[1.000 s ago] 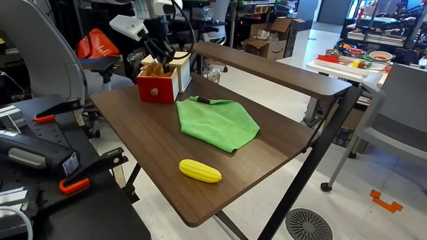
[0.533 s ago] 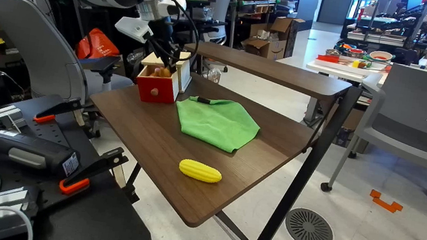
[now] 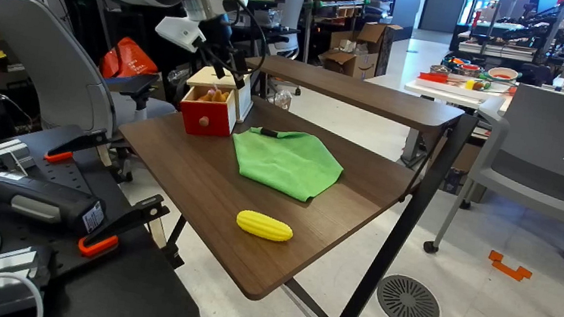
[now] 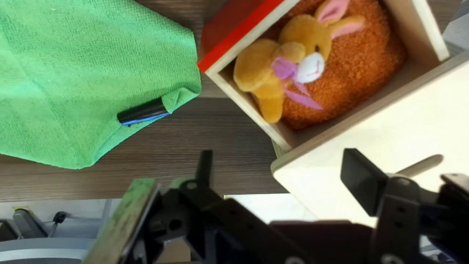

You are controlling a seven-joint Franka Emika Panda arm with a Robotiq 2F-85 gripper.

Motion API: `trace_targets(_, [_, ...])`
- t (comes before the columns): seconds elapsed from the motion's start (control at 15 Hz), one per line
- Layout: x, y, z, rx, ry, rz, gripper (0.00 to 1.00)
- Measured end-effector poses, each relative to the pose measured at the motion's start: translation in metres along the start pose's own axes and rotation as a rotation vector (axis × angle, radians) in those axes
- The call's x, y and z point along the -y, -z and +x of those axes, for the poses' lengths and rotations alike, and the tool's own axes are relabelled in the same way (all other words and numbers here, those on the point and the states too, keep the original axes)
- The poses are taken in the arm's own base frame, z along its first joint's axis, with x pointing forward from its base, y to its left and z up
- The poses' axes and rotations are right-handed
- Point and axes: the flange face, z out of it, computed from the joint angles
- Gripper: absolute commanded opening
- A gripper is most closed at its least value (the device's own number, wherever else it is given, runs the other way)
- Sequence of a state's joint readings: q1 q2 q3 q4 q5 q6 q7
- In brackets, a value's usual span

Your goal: Put the plush toy inside the open drawer

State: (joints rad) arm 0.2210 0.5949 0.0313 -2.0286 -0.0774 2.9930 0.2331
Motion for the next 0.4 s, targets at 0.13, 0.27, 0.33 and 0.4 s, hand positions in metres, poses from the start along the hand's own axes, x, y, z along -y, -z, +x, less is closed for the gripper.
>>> trace_targets(0.13, [-0.001,0.014,0.004,-0.013,-0.034,0.015,1.0])
trace_targets(0.27, [0.0,0.031,0.003,-0.005,-0.071,0.044,1.0])
trace_targets(0.33, [0.001,0.039,0.001,0.002,-0.077,0.054,1.0])
trace_targets(0.4, [0.0,0.045,0.0,0.004,-0.079,0.059,1.0])
